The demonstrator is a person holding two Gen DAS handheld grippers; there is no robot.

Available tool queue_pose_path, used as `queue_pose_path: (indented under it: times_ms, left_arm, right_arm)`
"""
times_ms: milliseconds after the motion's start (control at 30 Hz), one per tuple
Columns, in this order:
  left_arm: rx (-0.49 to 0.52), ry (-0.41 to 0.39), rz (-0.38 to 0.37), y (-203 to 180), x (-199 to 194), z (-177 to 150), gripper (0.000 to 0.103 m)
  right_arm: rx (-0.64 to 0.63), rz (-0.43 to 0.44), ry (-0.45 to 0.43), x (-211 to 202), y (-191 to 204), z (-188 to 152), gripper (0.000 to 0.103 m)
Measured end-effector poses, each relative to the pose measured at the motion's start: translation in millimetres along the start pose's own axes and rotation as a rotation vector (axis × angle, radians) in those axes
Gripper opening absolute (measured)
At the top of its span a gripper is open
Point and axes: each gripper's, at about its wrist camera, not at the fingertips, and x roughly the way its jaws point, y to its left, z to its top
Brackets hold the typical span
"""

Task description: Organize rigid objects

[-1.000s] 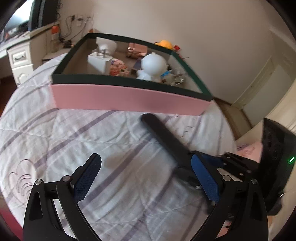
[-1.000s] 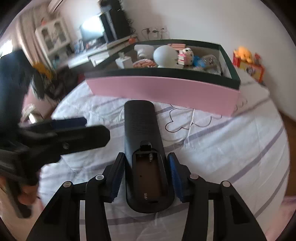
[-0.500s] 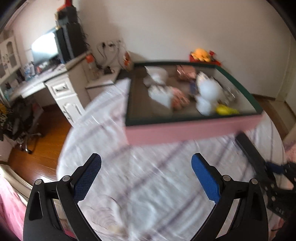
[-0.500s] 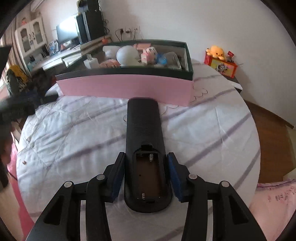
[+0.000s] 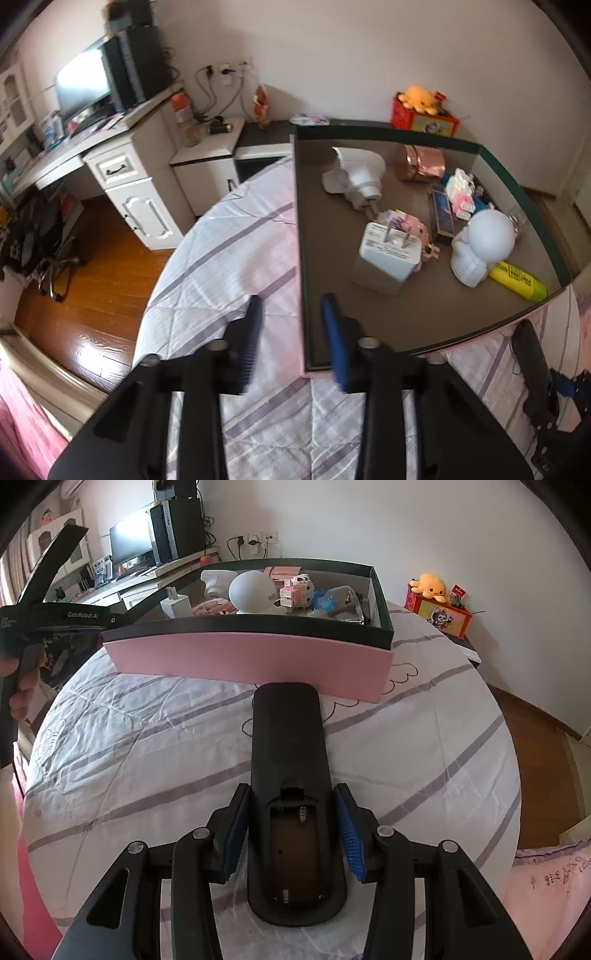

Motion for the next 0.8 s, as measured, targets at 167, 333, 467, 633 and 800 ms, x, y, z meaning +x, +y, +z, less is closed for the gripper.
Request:
queue_pose_path:
  times_ms: [167, 333, 467, 633, 800]
  left_arm:
    - [0.071, -0.005, -0.003, -12.9, -0.5, 0.1, 0.016]
    - [0.089, -0.007, 0.002, -13.0, -2.1, 1.0, 0.016]
    - [0.098, -0.004, 0.003, -13.0, -1.8, 1.7, 0.016]
    - [0.109, -0.005, 0.009, -13.7, -2.3, 1.2, 0.016]
    - [0.120, -0.005, 0.014, -14.0, -2.1, 1.2, 0.016]
  right_arm:
    - [0.006, -0.014, 0.006, 5.7, 0.8, 6.6, 0.049]
    - [0.011, -0.030, 0.005, 9.5, 1.1, 9.5, 0.052]
    - [-0.010, -0.025, 0.008, 5.3, 2.5, 7.2, 0.045]
    - [0.022, -0.052, -0.020, -10.8, -9.3, -3.1, 0.045]
    - [0.088, -0.111, -0.023, -18.7, -38.8, -12.2, 0.045]
